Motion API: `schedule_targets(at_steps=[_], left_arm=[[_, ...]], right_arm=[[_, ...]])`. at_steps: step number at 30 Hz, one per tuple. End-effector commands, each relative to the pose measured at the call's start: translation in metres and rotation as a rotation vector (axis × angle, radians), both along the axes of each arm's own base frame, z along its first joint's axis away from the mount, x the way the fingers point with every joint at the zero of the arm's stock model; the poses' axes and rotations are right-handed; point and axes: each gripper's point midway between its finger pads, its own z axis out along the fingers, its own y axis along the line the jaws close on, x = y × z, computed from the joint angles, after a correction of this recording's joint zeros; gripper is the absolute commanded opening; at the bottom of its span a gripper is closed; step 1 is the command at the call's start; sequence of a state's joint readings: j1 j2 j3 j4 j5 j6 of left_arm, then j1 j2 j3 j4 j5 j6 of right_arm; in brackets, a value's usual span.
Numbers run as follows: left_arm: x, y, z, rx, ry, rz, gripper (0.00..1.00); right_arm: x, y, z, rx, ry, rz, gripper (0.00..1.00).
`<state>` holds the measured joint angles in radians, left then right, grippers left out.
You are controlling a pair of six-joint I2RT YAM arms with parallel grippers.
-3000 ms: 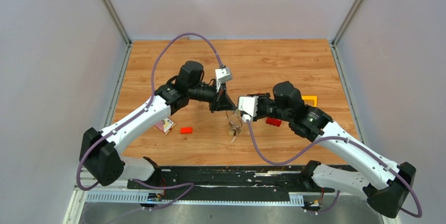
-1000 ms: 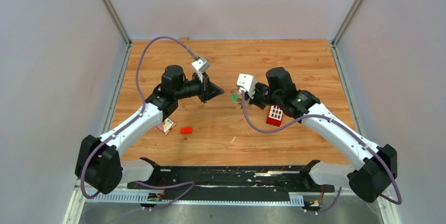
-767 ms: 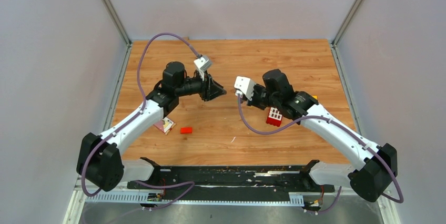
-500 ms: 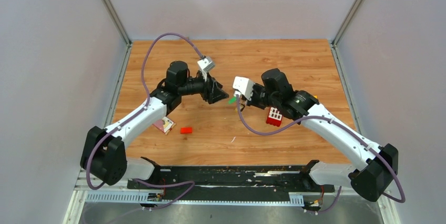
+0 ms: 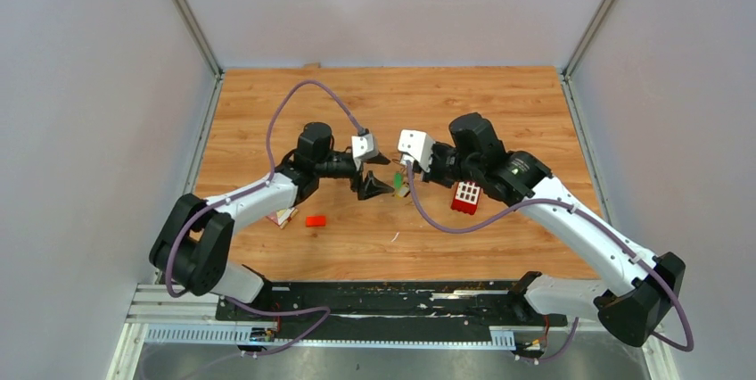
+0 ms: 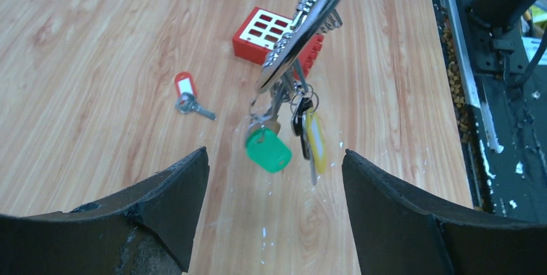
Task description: Put the keys on the keyring
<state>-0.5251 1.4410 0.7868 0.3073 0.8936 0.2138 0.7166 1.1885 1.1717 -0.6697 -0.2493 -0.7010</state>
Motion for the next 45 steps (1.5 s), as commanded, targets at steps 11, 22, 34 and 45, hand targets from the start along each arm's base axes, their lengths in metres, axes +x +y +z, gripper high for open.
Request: schedule_targets(at_steps=[11,22,34,45], left_arm=[[0.003,-0.04,-0.004,-0.147,-0.133,-0.117,0.35],[0.004,-0.015,-0.02,0.141,-0.171,-0.128,0.0],[0.001,0.008,-0.031,0.354,-0.05,-0.104,0.13],[0.01,0.006,-0.034,0.438,0.009,-0.089,0.19]], right_arm=[[-0.008,0.005,0.043,0.155,-0.007,0.031,0.0],[0.011,-0.017,0.026,0.054,-0.098,-0.06,0.0],[0.016,-0.019,0.012,0.005,-0.11,-0.047,0.0],[0.006,-0.013,0.002,-0.007,-0.095,0.017,0.0]])
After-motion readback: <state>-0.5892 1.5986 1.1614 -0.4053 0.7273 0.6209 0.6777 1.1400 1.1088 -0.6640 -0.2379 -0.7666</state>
